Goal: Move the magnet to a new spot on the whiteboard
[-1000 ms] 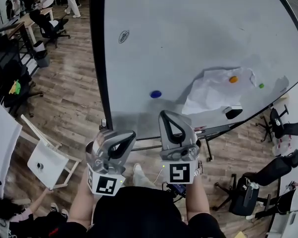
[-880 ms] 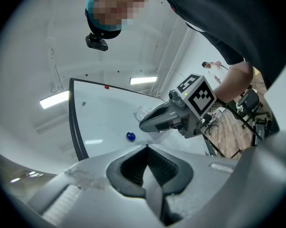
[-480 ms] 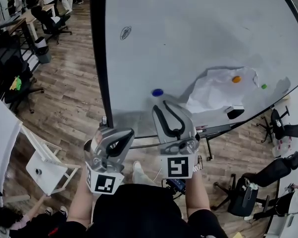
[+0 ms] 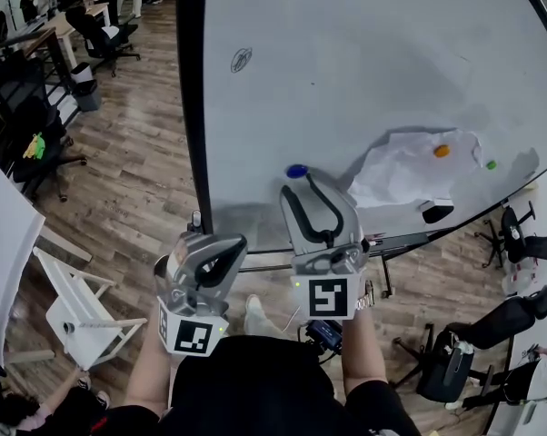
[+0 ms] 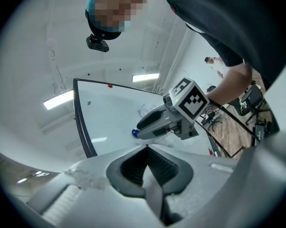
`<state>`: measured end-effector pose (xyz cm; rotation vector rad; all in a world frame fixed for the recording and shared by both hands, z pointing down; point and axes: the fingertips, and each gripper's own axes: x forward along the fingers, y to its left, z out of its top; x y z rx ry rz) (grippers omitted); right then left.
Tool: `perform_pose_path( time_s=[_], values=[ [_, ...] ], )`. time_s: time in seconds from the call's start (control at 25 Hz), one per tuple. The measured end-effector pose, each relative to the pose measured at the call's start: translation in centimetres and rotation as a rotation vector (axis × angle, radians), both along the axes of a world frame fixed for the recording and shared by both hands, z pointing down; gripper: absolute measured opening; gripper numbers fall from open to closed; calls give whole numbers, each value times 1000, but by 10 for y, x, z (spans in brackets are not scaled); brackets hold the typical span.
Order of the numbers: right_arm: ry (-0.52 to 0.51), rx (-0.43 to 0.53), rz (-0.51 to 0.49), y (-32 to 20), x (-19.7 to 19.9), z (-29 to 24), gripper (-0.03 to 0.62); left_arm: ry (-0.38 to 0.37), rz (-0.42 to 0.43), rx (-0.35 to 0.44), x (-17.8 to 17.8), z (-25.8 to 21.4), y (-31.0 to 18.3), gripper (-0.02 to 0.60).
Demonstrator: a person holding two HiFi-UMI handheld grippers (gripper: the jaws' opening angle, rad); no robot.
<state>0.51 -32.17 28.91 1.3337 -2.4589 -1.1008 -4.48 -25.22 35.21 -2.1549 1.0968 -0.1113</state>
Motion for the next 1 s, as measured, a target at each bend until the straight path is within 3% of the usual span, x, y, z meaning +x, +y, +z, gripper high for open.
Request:
perform_pose_path(
  time_s=[1.0],
  values=[
    [11,43,41,-13,2,-2,140,5,-20,-5,-4,4,-8,2]
  ],
)
